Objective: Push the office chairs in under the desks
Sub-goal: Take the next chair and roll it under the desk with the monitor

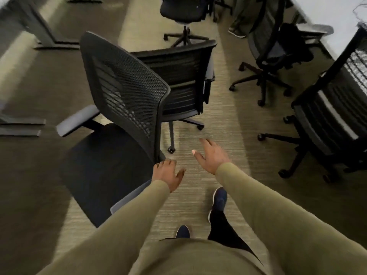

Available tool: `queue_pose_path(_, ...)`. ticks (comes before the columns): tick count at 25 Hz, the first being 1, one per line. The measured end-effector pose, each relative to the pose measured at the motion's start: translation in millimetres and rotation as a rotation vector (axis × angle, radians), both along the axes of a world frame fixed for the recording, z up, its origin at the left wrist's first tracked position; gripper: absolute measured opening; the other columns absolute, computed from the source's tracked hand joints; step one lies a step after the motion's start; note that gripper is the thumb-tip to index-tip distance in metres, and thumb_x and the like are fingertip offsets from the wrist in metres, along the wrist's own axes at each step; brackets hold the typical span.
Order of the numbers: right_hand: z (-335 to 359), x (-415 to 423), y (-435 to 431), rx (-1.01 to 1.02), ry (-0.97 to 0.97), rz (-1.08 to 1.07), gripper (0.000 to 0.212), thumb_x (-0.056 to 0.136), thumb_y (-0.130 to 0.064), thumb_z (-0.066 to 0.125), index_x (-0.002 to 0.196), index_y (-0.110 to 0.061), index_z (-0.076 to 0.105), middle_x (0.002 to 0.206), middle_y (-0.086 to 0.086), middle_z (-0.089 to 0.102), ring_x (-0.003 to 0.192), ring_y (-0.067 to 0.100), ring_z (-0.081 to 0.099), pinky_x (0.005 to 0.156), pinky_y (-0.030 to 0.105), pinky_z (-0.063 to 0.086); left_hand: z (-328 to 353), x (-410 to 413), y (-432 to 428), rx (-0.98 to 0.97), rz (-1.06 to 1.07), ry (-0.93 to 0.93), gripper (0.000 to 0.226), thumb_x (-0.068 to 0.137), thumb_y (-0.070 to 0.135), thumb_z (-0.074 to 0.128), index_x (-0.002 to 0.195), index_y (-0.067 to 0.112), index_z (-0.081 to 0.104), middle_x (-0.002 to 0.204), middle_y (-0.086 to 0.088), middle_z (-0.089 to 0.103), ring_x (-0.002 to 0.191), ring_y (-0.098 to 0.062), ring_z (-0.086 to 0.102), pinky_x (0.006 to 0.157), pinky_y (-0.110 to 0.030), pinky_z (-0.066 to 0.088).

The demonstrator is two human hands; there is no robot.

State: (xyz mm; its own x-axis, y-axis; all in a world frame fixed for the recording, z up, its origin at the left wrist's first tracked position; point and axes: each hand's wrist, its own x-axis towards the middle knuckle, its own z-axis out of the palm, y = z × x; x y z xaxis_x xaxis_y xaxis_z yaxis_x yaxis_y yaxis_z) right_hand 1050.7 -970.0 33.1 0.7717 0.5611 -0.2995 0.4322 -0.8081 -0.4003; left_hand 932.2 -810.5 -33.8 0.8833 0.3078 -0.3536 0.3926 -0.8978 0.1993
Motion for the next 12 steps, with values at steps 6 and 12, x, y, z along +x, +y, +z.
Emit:
queue_pose_path(6,35,71,85,0.359,0.211,0.096,0.043,0.102,-0.052,0.037,0.107,-0.018,0.064,0.092,0.001,0.069,0.091,0.025,0.067,0.077,0.036,0.050,15,16,28,0.000,0.411,0.012,0.042,0.101,0.054,0.036,0.104,0.023,0.065,0.106,-0.003,0.068,0.100,-0.025,0.063,0.089,-0.036,0.040)
queue_pose_path(12,78,128,162,0.600,0.398,0.267,0.034,0.094,-0.038,0.057,0.125,-0.023,0.054,0.114,0.002,0.069,0.101,0.018,0.066,0.094,0.044,0.053,48,39,31,0.036,0.882,-0.290,0.056,0.085,0.073,0.053,0.100,0.019,0.049,0.100,-0.004,0.058,0.089,-0.029,0.060,0.081,-0.043,0.048)
